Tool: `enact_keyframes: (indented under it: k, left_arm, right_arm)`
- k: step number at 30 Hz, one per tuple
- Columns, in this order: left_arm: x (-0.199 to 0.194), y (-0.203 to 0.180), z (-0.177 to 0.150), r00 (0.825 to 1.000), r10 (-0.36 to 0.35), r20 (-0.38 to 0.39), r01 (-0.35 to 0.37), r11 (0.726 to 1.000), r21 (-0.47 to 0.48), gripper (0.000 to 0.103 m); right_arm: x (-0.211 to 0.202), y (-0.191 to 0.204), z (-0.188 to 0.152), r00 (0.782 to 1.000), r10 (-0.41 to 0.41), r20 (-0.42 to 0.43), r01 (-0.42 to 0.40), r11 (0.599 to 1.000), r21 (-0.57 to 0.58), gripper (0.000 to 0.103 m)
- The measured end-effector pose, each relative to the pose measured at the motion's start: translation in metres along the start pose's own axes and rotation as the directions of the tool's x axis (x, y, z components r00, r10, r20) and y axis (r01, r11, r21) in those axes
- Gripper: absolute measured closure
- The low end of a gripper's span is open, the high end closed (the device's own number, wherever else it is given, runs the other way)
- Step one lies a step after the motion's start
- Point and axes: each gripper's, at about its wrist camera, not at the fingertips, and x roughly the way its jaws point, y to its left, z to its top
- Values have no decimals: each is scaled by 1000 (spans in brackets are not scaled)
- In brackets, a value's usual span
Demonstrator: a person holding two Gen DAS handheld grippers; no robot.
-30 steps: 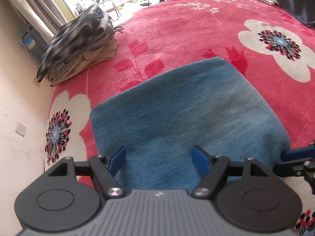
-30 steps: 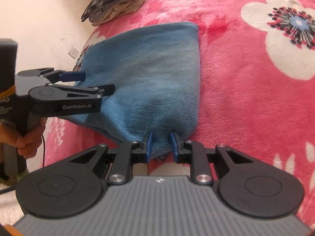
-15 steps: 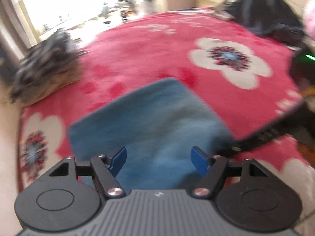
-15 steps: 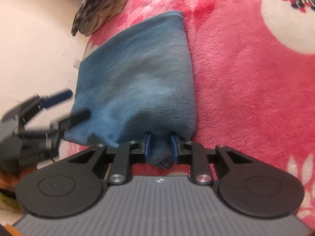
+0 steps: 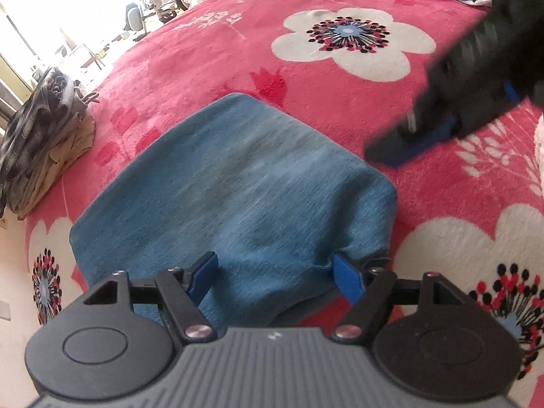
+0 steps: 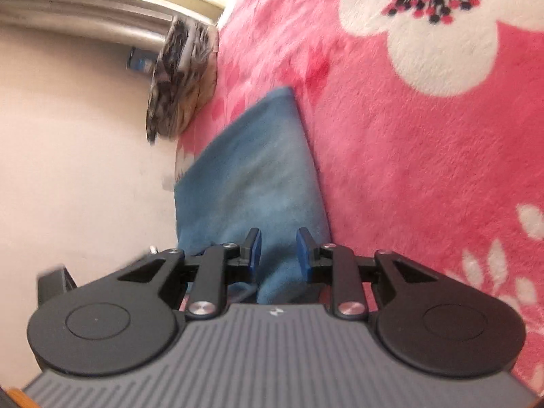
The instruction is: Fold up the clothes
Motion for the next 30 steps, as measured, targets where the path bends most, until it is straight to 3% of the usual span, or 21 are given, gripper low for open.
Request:
enact_keyframes:
  k: [2, 4, 9, 11, 13, 15, 16, 19, 22, 23, 26, 30]
  left_arm:
    - [1, 0, -1, 1000, 2, 4, -2, 1000, 3, 25]
    - [0, 2, -2, 1000, 1, 16, -1, 1000, 3, 26]
    - [-42, 43, -19, 993, -79, 93, 91, 987, -135, 27]
    - [-62, 75, -30, 988, -76, 132, 105, 969, -223, 28]
    - [-72, 108, -42, 986, -58, 153, 105, 942, -319, 26]
    - [-69, 143, -54, 989, -30, 148, 91, 900, -426, 25]
    - [-63, 159, -61, 988, -43, 145, 109, 866, -487, 25]
    - [-28, 204, -80, 975, -159, 158, 224, 709, -669, 25]
    - [15, 223, -96, 934, -294, 202, 337, 542, -770, 25]
    - [27, 225, -98, 924, -321, 207, 353, 512, -783, 25]
    - [53, 223, -101, 900, -376, 221, 393, 478, -786, 20]
    - [63, 217, -92, 888, -381, 257, 432, 505, -747, 15]
  right_arm:
    - [22, 4, -10, 994, -88, -68, 84, 995, -60, 80]
    - [37, 12, -16, 985, -159, -69, 148, 978, -144, 77]
    - [24, 25, -17, 978, -209, -23, 197, 947, -253, 71]
    - [11, 32, -19, 976, -217, 20, 213, 929, -302, 68]
    - [0, 38, -11, 983, -175, 57, 184, 931, -316, 58]
    - [-5, 37, 3, 989, -122, 78, 139, 947, -290, 50]
    - [-5, 35, 12, 992, -101, 81, 119, 956, -266, 49]
    - [13, 20, 40, 997, -56, 44, 62, 983, -172, 47]
    - [37, 4, 61, 1000, -25, -12, 24, 996, -86, 46]
    - [45, 0, 64, 999, -33, -31, 31, 997, -72, 45]
    - [61, -13, 68, 997, -19, -76, 16, 999, -44, 45]
    - [69, -30, 76, 990, 72, -122, -70, 997, 26, 43]
